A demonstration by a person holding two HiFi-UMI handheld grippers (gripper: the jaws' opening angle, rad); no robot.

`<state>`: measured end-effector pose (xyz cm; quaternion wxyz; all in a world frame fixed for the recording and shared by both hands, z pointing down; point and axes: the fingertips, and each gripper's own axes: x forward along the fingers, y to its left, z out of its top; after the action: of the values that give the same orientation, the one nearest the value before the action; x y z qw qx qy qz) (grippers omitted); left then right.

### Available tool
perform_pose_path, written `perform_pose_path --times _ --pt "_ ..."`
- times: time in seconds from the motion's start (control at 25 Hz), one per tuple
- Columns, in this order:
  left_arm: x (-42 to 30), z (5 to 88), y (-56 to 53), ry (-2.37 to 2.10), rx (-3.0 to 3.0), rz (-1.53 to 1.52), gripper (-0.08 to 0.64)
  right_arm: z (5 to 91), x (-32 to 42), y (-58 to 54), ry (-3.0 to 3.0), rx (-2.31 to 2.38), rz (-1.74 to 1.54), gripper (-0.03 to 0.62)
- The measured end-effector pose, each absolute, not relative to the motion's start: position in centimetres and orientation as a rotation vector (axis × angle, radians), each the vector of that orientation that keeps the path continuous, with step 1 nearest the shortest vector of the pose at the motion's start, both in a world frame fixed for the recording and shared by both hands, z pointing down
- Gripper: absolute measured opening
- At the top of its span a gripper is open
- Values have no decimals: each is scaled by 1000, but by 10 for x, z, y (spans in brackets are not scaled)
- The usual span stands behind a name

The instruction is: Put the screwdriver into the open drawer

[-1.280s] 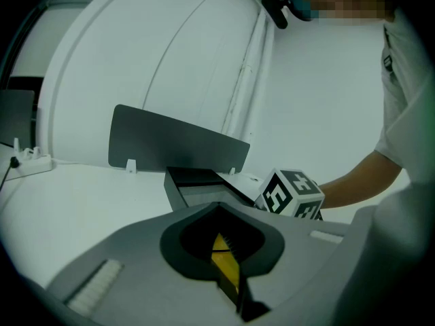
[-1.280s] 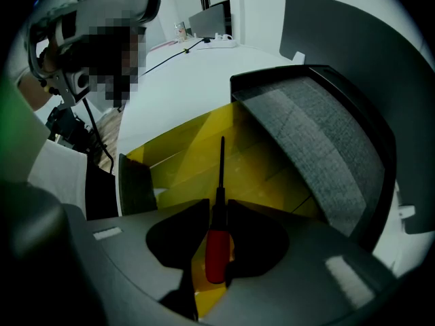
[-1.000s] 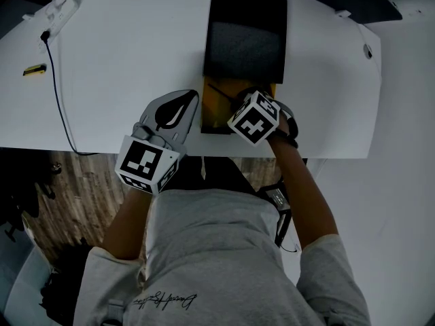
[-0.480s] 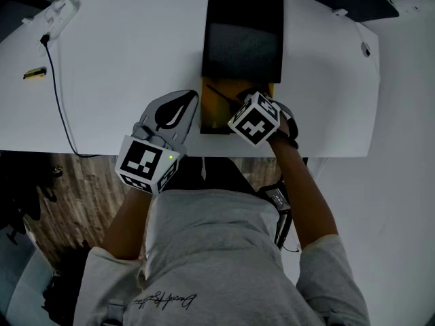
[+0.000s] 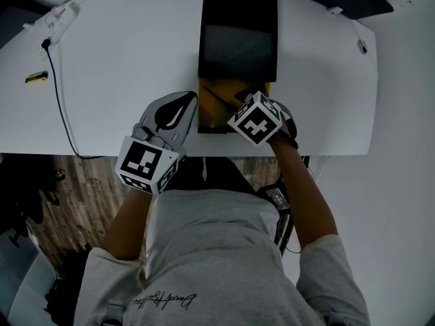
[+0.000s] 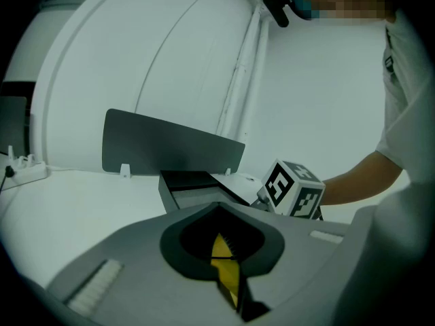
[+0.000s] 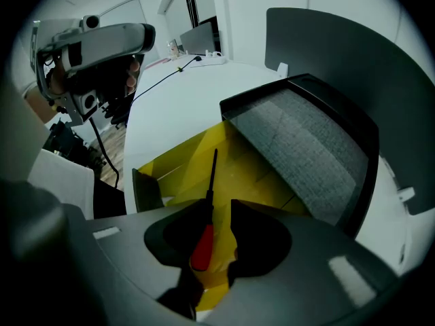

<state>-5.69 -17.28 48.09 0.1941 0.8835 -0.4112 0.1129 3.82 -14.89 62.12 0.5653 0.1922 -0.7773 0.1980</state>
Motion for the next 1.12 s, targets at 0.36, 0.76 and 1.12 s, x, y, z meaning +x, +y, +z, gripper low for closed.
perform_pose_path --times 0.36,0.76,1.12 --pt "-54 473 -166 -1161 2490 329 0 605 38 -146 -1897 497 522 127" --pt "-49 456 -156 -1165 2514 333 0 573 46 -142 -1993 627 560 45" --pt "-25 441 -138 -1093 2559 364 0 522 50 -136 -2151 748 557 14"
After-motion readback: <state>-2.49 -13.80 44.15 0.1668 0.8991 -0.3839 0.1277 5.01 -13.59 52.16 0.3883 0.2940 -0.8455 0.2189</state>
